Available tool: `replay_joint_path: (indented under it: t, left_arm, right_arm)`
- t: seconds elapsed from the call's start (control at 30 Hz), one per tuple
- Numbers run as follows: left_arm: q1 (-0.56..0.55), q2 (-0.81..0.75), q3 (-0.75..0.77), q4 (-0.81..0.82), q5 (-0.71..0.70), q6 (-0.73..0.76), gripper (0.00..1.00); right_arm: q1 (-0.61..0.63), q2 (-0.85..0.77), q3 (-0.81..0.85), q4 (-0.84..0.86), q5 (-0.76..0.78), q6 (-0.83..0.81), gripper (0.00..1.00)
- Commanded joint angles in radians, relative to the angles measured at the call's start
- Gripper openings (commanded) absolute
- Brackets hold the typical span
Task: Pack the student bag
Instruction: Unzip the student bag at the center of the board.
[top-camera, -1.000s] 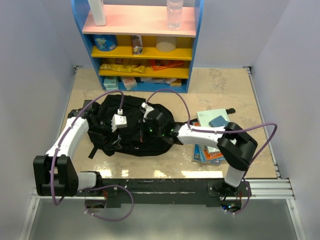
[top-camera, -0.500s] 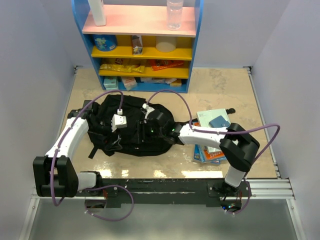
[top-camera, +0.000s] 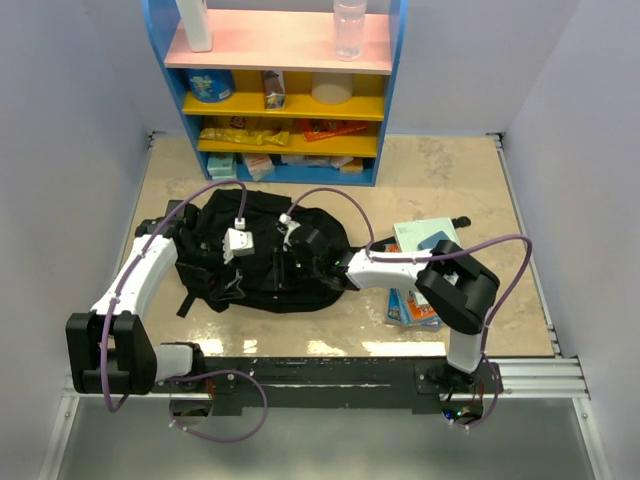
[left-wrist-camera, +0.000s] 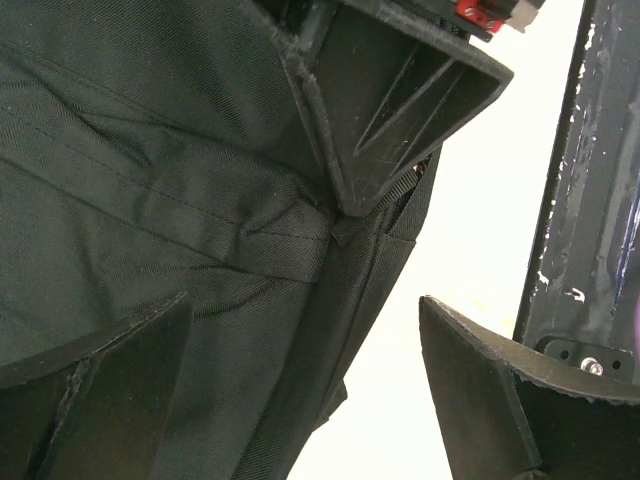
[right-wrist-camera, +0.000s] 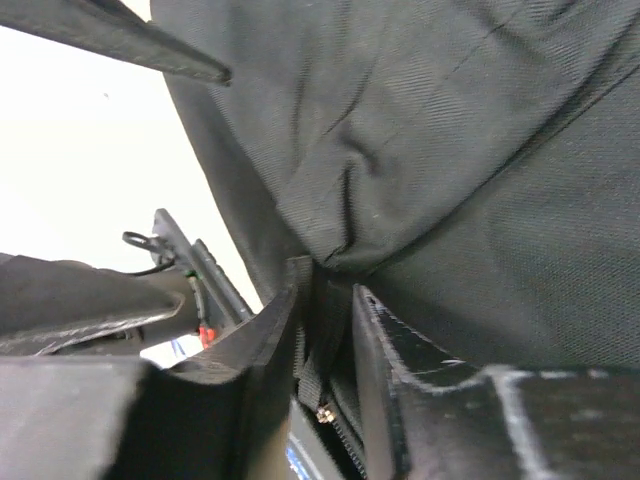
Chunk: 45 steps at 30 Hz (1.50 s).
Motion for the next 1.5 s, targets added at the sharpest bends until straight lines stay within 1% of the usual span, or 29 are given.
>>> replay_joint_path:
  t: [0.0,0.23,0.57,0.67,0.7,0.73,0.77,0.87,1.0,1.07,1.13,1.27,1.37,1.4,1.43,1.47]
  left_arm:
    - [-0.006,-0.011,0.016,0.015,0.047,0.013,0.98]
    - [-0.012,-0.011,0.016,0.034,0.046,-0.004,0.98]
    - [-0.014,-0.013,0.015,0.041,0.04,-0.012,0.98]
    - [-0.014,-0.013,0.015,0.04,0.041,-0.01,0.98]
    - [-0.014,-0.013,0.013,0.035,0.043,-0.01,0.98]
    - [-0.014,-0.013,0.013,0.032,0.041,-0.007,0.97]
    - [-0.015,-0.011,0.015,0.026,0.044,0.001,0.97]
    - [-0.02,-0.005,0.021,-0.009,0.047,0.037,0.96]
    - [-0.044,-0.002,-0.005,-0.038,0.047,0.097,1.0]
    - [-0.087,-0.002,-0.024,-0.002,0.023,0.065,1.0]
    - [-0.128,-0.003,-0.053,0.078,-0.002,0.015,1.0]
    - [-0.153,-0.014,-0.085,0.23,0.003,-0.058,1.0]
    - [-0.165,-0.016,-0.093,0.267,0.014,-0.081,0.94]
    - [-0.169,-0.013,-0.096,0.27,0.011,-0.081,0.83]
    - [-0.178,0.003,-0.1,0.272,0.005,-0.076,0.75]
    - [-0.181,0.012,-0.1,0.259,-0.009,-0.065,0.65]
  right_arm:
    - [0.005,-0.083,-0.041,0.117,-0.053,0.034,0.29]
    - [0.004,-0.135,-0.091,0.186,-0.069,0.056,0.22]
    - [0.004,-0.146,-0.117,0.182,-0.067,0.05,0.16]
    - [0.004,-0.141,-0.116,0.159,-0.049,0.034,0.1]
    - [0.005,-0.141,-0.116,0.153,-0.043,0.024,0.07]
    - [0.004,-0.144,-0.116,0.13,-0.024,0.016,0.02]
    - [0.002,-0.152,-0.114,0.118,-0.014,0.007,0.0]
    - [0.004,-0.18,-0.111,0.069,0.034,-0.033,0.0]
    - [0.004,-0.223,-0.099,-0.002,0.098,-0.07,0.0]
    - [0.004,-0.24,-0.099,-0.02,0.132,-0.084,0.0]
    - [0.005,-0.259,-0.104,-0.042,0.146,-0.09,0.0]
    - [0.007,-0.27,-0.114,-0.047,0.146,-0.087,0.0]
    - [0.007,-0.278,-0.125,-0.05,0.148,-0.082,0.0]
    - [0.007,-0.283,-0.128,-0.051,0.152,-0.082,0.0]
    - [0.007,-0.286,-0.133,-0.053,0.157,-0.082,0.0]
    - [0.007,-0.29,-0.134,-0.057,0.161,-0.082,0.0]
